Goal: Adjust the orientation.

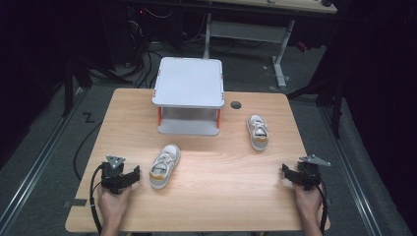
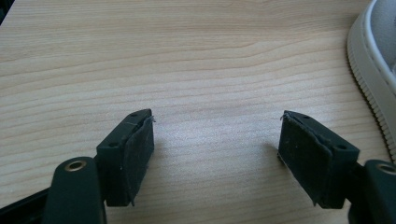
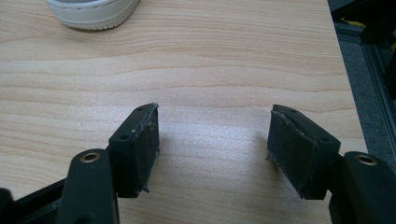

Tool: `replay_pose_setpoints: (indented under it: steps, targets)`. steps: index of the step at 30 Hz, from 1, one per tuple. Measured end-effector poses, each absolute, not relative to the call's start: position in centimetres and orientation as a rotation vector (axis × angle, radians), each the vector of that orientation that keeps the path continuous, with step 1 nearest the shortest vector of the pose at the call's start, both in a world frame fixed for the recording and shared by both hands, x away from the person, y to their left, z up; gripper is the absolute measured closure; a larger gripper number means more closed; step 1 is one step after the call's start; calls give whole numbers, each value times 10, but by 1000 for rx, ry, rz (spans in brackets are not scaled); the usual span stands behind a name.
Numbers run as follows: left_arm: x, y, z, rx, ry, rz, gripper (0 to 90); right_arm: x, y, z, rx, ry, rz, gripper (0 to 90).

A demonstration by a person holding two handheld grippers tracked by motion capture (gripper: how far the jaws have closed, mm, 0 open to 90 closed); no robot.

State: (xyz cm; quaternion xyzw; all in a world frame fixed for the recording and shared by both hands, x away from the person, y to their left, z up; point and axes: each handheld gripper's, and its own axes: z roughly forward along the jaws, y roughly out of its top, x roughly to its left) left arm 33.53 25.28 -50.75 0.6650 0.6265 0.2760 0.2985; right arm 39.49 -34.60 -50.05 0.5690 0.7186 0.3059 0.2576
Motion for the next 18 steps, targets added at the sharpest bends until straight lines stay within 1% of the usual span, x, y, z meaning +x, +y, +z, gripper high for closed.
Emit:
replay_pose_setpoints:
  steps: [15,18]
  targets:
    - [335,253,-507,1772,1656,731,277,395,-346,-500,1543,1950,830,342]
    - [334,255,-507,1786,1629,725,304,395,-346,-500,1546,1948,830,342]
